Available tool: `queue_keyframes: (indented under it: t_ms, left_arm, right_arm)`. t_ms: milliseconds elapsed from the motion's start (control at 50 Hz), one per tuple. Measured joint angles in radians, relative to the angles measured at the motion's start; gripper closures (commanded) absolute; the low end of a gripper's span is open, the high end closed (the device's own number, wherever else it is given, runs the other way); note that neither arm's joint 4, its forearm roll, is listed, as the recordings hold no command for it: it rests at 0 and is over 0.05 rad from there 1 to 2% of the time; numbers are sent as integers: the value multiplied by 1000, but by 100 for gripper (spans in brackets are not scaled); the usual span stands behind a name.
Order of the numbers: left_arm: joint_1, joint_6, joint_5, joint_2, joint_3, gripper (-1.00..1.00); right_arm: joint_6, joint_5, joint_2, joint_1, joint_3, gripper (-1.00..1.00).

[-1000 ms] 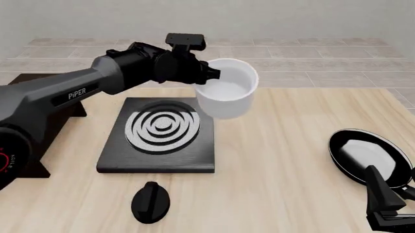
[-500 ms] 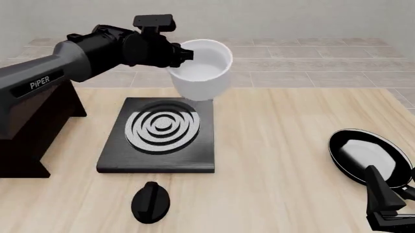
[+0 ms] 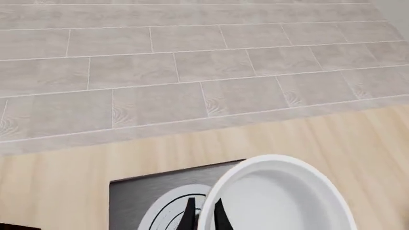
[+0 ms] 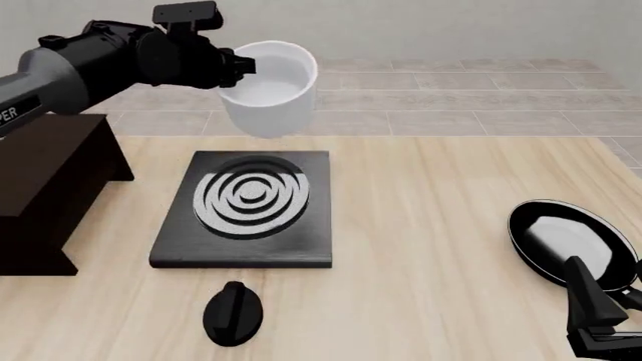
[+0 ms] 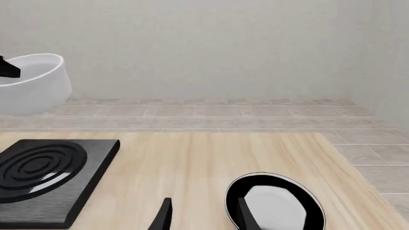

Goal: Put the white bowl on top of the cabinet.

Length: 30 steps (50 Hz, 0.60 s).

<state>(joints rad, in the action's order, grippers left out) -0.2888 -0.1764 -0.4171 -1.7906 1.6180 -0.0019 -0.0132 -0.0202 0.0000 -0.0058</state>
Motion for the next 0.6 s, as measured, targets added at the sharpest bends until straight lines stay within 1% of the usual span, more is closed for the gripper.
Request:
queue_keyframes:
  t_ms: [360, 600]
  left_arm:
    - [107, 11, -18, 68, -25, 100]
    - [178, 23, -42, 88, 15, 100]
  right_arm:
    - [0, 0, 0, 0, 0, -100]
    - [0, 0, 0, 0, 0, -100]
